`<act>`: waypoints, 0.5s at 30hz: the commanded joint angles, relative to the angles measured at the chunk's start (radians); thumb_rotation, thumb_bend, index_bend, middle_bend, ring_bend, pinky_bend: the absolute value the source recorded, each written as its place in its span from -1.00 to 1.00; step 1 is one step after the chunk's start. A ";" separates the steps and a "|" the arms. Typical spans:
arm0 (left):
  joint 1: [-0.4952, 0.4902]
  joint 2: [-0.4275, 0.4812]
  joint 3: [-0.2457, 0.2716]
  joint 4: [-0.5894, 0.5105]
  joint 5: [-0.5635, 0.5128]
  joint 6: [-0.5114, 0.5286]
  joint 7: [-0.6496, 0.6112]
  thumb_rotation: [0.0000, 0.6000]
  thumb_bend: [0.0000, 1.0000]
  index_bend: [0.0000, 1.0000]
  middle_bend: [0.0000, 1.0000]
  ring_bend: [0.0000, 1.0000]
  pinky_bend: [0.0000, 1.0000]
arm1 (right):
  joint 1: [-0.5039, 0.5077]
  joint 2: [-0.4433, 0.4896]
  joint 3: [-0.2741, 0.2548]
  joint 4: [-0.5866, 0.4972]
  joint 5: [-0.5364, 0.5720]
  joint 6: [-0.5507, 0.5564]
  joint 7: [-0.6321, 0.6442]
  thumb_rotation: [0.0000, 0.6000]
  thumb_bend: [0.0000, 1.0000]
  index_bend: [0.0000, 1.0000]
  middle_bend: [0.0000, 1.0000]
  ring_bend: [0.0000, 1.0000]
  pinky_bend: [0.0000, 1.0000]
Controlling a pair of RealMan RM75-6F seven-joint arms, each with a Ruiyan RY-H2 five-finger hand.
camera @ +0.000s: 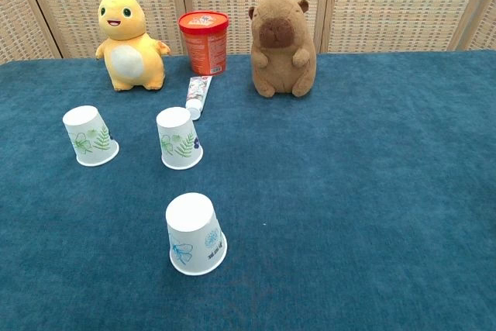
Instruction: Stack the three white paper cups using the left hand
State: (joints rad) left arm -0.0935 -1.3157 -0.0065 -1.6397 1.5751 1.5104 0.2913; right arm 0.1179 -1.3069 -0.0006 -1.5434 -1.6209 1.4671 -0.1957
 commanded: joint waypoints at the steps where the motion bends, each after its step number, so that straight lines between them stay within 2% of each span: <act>1: 0.000 0.000 0.000 0.000 -0.001 -0.001 0.001 1.00 -0.52 -1.00 -1.00 -1.00 -1.00 | 0.000 0.000 -0.001 0.000 0.000 -0.001 0.000 1.00 -1.00 -1.00 -1.00 -1.00 -1.00; 15: -0.002 0.003 -0.002 0.000 -0.005 -0.006 -0.011 1.00 -0.52 -1.00 -1.00 -1.00 -1.00 | 0.000 0.000 0.000 -0.005 0.004 -0.005 -0.007 1.00 -1.00 -1.00 -1.00 -1.00 -1.00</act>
State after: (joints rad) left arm -0.0957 -1.3128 -0.0078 -1.6401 1.5706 1.5046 0.2800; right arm 0.1180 -1.3067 -0.0009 -1.5490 -1.6173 1.4617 -0.2027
